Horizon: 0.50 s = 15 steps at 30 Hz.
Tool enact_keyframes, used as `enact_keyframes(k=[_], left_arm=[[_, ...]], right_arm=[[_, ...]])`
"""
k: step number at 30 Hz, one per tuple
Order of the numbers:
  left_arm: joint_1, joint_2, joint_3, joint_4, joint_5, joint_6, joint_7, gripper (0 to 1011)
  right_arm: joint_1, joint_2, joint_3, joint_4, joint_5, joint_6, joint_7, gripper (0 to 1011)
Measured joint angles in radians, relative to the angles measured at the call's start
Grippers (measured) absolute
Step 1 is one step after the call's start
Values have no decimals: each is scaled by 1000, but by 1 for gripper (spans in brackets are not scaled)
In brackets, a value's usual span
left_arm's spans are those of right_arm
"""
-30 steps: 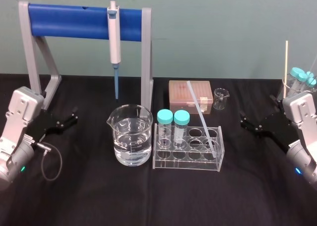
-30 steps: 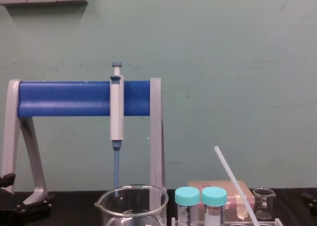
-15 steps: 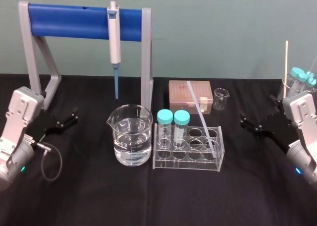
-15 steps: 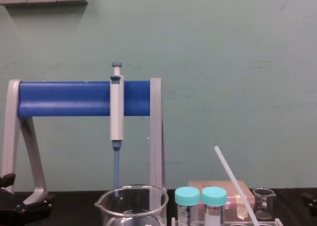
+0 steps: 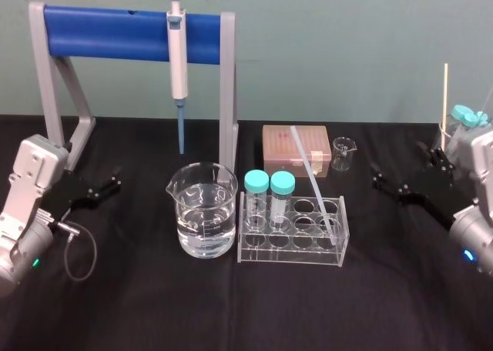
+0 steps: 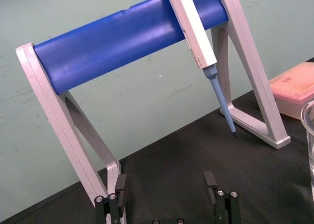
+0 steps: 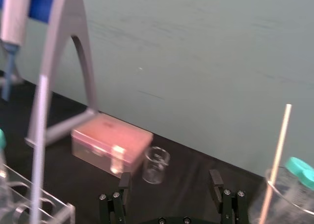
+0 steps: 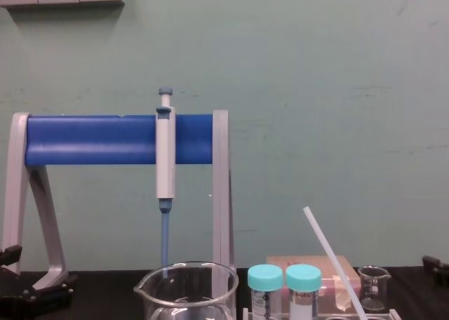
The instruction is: Pick up the stirring rod with one hand, then place it down.
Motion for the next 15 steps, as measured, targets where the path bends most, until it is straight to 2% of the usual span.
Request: enact_keyframes(k=[6,9,15], left_arm=[[0,0,0,0,0,0,0,1000],[0,0,0,0,0,0,0,1001],[0,0,0,0,0,0,0,1000]], right_arm=[[-1,6,38,-55,105,65,113,1003],[2,8,45,-78,135,95,162,1003],[14,8,39,-99,155,133,235,1003]])
